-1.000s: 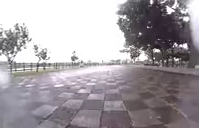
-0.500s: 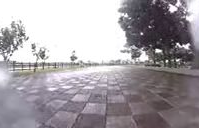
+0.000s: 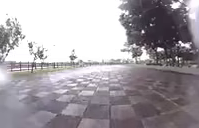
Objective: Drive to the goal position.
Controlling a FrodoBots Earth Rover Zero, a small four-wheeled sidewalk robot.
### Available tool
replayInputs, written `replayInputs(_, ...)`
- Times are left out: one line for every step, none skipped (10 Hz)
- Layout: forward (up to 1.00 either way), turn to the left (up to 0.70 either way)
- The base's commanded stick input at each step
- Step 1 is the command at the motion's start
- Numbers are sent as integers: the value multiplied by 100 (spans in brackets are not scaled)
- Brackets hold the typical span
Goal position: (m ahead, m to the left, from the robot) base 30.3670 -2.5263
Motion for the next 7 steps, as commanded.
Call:
replayInputs(100,0)
replayInputs(100,0)
replayInputs(100,2)
replayInputs(100,5)
replayInputs(100,8)
replayInputs(100,5)
replayInputs(100,2)
